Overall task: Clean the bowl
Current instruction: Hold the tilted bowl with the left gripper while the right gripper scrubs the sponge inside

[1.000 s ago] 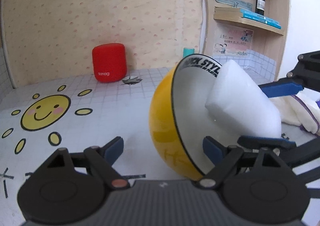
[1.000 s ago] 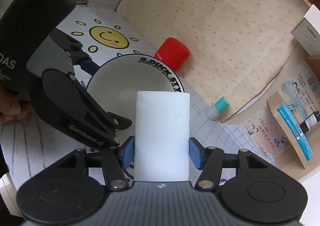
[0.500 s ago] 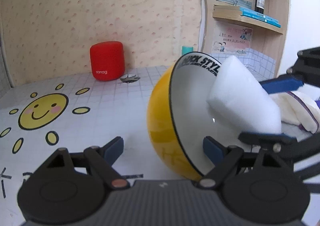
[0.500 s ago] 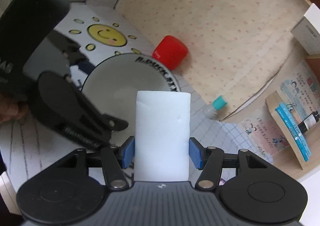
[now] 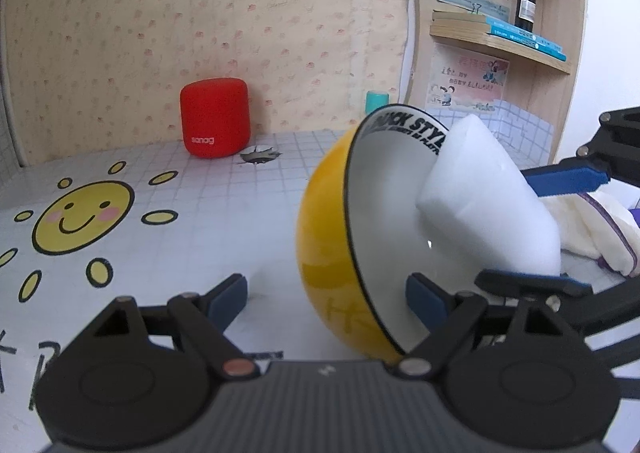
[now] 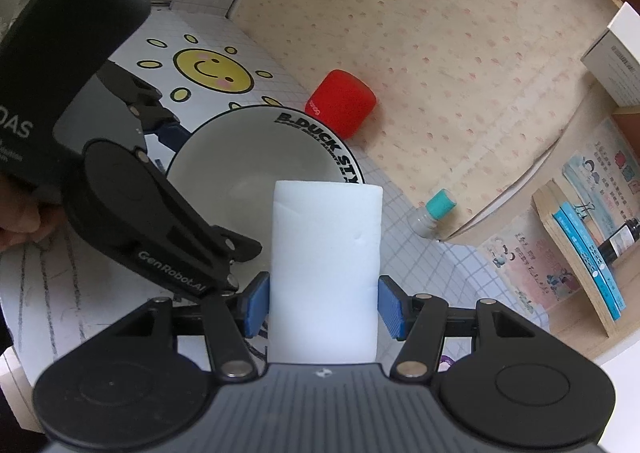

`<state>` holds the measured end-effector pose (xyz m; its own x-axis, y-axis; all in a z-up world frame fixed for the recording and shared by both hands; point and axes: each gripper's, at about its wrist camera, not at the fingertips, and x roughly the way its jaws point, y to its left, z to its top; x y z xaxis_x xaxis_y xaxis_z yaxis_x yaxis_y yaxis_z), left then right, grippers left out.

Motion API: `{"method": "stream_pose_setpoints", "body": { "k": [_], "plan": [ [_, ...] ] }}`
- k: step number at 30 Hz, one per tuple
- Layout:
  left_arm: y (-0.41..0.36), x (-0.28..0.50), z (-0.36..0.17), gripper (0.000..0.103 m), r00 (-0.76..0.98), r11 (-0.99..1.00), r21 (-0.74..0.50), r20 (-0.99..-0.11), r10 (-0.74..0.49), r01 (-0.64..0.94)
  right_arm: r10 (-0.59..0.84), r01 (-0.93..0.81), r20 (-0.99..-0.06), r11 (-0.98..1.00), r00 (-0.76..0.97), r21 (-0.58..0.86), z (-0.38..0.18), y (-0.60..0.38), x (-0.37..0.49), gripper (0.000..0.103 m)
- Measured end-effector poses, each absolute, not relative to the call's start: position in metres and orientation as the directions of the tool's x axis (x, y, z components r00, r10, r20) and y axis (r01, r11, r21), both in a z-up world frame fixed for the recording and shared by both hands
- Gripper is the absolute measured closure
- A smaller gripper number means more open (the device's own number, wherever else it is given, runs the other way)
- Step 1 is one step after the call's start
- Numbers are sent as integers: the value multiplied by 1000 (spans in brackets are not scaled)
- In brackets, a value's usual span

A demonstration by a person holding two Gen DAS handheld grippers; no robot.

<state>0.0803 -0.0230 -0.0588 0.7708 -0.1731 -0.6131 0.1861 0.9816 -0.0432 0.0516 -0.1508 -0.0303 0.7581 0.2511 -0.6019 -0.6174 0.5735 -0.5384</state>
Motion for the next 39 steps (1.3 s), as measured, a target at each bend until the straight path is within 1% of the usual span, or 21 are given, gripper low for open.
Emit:
{"method": "stream_pose_setpoints", "body": {
  "k": [10, 24, 29, 34, 39],
  "plan": [
    [-25, 82, -60, 16, 765, 982, -44, -620, -172, 184, 251, -609, -602, 604, 758, -514, -30, -156, 54, 47],
    [-30, 82, -61, 15, 768, 982, -14, -621, -157, 189, 261, -630, -614, 577, 745, -520, -27, -159, 54, 47],
    [-30, 81, -61, 15, 768, 981, -11, -621, -158, 193, 227, -603, -604, 585, 764, -542, -25, -160, 56, 47],
    [-30, 81, -60, 15, 766, 978, -17, -620, -172, 206, 260, -665, -637, 501, 726, -554, -24, -161, 47, 47],
    [-31, 80, -60, 15, 769, 979, -6, -617, -165, 206, 225, -683, -663, 435, 714, -587, -24, -156, 49, 47]
  ]
}}
